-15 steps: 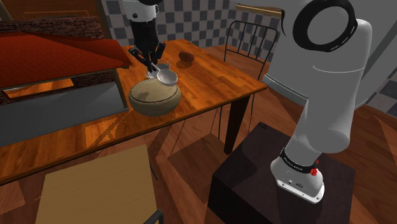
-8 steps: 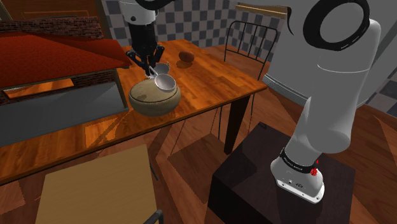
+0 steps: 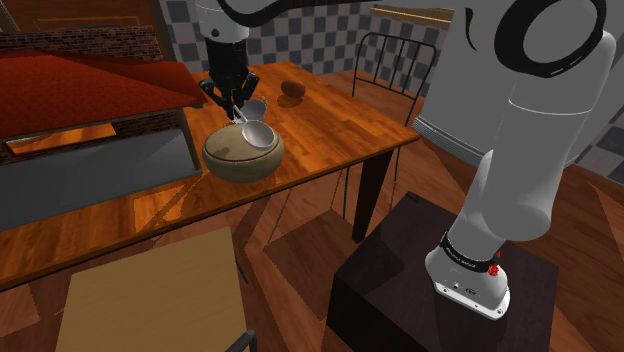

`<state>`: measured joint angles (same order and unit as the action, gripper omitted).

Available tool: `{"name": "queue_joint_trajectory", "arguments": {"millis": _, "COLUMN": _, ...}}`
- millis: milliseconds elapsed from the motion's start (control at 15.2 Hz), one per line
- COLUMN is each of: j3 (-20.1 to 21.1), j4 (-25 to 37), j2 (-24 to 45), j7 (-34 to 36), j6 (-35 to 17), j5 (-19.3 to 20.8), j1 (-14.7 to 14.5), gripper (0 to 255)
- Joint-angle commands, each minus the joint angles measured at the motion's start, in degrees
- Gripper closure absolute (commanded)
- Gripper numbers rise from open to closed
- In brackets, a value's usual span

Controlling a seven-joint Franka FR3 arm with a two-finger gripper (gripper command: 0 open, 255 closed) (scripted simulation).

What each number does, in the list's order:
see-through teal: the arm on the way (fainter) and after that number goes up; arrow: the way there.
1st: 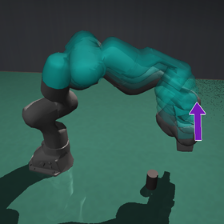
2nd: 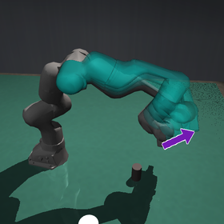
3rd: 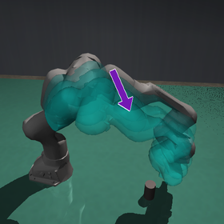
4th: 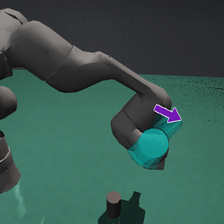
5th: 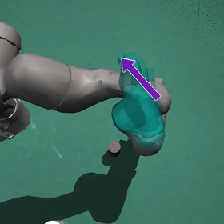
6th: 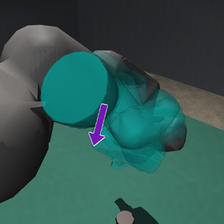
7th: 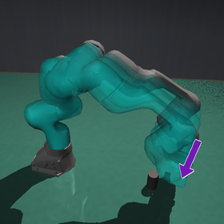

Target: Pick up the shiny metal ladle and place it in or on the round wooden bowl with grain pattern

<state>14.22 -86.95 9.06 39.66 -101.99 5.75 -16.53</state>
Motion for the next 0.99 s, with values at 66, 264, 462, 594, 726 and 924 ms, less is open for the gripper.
{"name": "queue_joint_trajectory", "arguments": {"millis": 66, "j3": 0.2, "j4": 0.0, "j2": 4.5, "j7": 0.3, "j6": 2.4, "j5": 0.1, "j1": -0.6, "gripper": 255}}
{"name": "queue_joint_trajectory", "arguments": {"millis": 264, "j3": 0.0, "j4": 0.0, "j2": 4.5, "j7": 0.3, "j6": 2.4, "j5": 0.1, "j1": -0.7, "gripper": 255}}
{"name": "queue_joint_trajectory", "arguments": {"millis": 462, "j3": -0.2, "j4": 7.1, "j2": 10.0, "j7": 0.0, "j6": 4.1, "j5": 1.3, "j1": -0.9, "gripper": 0}}
{"name": "queue_joint_trajectory", "arguments": {"millis": 594, "j3": 0.0, "j4": 5.7, "j2": 9.2, "j7": 0.5, "j6": 3.6, "j5": 1.2, "j1": -1.1, "gripper": 0}}
{"name": "queue_joint_trajectory", "arguments": {"millis": 726, "j3": 0.3, "j4": 2.1, "j2": 4.6, "j7": 0.3, "j6": 4.4, "j5": 0.2, "j1": -0.7, "gripper": 0}}
{"name": "queue_joint_trajectory", "arguments": {"millis": 924, "j3": 0.4, "j4": 9.0, "j2": 5.7, "j7": 0.3, "j6": 10.3, "j5": 0.4, "j1": -1.2, "gripper": 0}}
